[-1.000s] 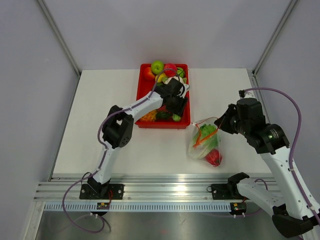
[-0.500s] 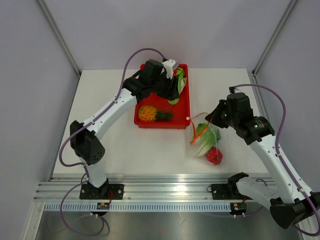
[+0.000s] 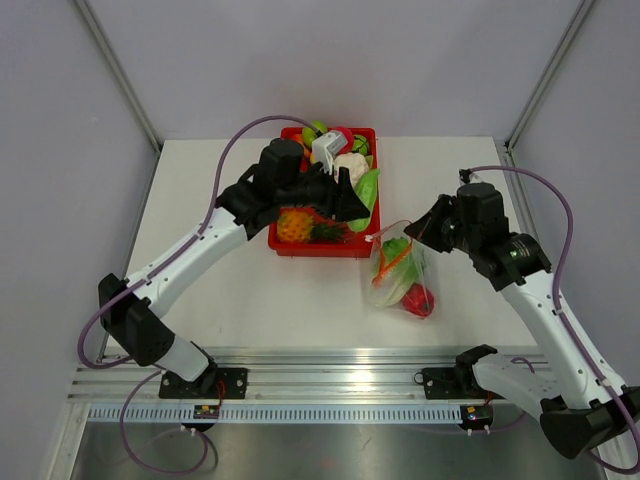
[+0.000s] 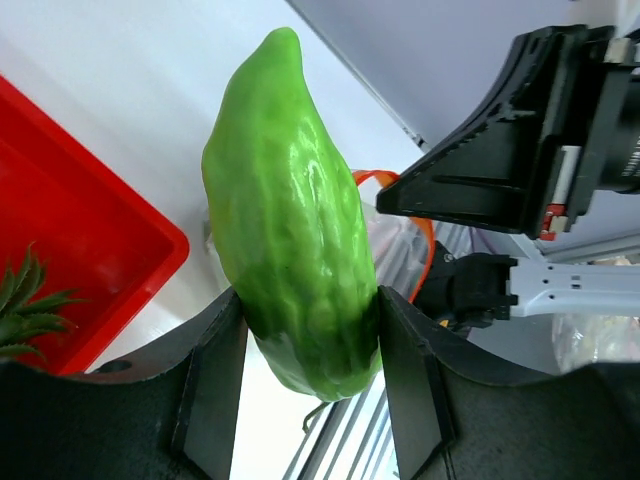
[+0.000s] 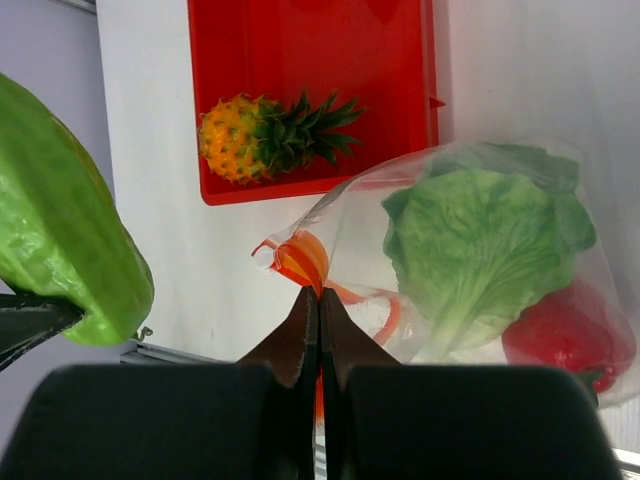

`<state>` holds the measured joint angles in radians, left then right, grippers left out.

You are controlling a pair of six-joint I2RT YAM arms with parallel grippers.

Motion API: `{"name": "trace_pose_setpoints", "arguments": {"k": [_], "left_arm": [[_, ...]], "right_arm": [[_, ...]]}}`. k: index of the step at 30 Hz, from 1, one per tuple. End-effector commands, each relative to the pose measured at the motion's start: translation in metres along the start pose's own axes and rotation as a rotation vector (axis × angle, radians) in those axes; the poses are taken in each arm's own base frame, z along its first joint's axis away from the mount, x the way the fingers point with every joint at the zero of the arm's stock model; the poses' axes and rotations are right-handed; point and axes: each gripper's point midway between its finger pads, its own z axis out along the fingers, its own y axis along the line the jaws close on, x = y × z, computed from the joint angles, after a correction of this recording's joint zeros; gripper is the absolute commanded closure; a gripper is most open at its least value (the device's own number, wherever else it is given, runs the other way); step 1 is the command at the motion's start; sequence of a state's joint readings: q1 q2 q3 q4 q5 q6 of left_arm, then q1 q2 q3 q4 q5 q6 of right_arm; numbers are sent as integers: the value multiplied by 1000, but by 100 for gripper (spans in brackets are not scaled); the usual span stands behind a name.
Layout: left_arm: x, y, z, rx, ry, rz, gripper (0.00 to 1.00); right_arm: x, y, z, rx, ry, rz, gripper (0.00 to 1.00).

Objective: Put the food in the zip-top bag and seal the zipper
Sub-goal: Place the fake fruit in the zipper food storage bag.

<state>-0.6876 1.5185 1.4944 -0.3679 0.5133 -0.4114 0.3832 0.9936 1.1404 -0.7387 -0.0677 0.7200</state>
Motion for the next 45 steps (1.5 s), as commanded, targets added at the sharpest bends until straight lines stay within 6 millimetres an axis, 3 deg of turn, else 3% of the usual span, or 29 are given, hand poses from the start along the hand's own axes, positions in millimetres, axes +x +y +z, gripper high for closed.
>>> {"name": "trace_pose_setpoints", "arguments": {"k": [1, 6, 11, 14, 15, 17, 19, 21, 24, 30, 35, 38, 41, 43, 44, 45], "left_arm": [[-32, -39, -24, 100, -84, 43, 100], [-28, -64, -36, 217, -100, 18, 100], [1, -61, -30, 237, -37, -22, 100], [12, -68, -37, 257, -24, 3, 100], [15, -61, -35, 225, -35, 13, 100], [10, -62, -37, 199, -80, 47, 100], [8, -48, -30, 127, -149, 61, 100], [9, -55, -23, 149, -158, 75, 100], [27, -58, -7, 186, -46, 69, 100], [52, -72, -17, 279, 96, 110, 100], [70, -61, -18, 239, 178, 97, 100], [81, -50, -8, 214, 245, 67, 100], [85, -41, 7, 197, 301, 56, 100], [78, -48, 10, 247, 306, 95, 100], [87, -42, 17, 258, 353, 96, 100], [78, -53, 16, 312, 355, 117, 100]], "right_arm": [[-26, 43, -20, -155, -72, 24, 100], [-31, 49, -27, -177, -86, 37, 100], [-28, 46, -24, -163, -78, 51, 100], [-27, 45, -24, -161, -76, 53, 100], [-27, 45, -24, -163, -76, 50, 100], [-25, 44, -22, -164, -68, 55, 100], [-25, 48, -23, -181, -67, 57, 100], [-25, 49, -22, -187, -66, 58, 100], [-23, 46, -24, -177, -63, 56, 100], [-22, 41, -28, -162, -74, 57, 100], [-21, 43, -27, -175, -71, 63, 100], [-21, 46, -27, -187, -64, 57, 100], [-19, 48, -28, -199, -49, 46, 100], [-17, 50, -28, -208, -37, 37, 100], [-16, 50, -28, -210, -33, 34, 100], [-15, 50, -27, -212, -27, 29, 100]]}}
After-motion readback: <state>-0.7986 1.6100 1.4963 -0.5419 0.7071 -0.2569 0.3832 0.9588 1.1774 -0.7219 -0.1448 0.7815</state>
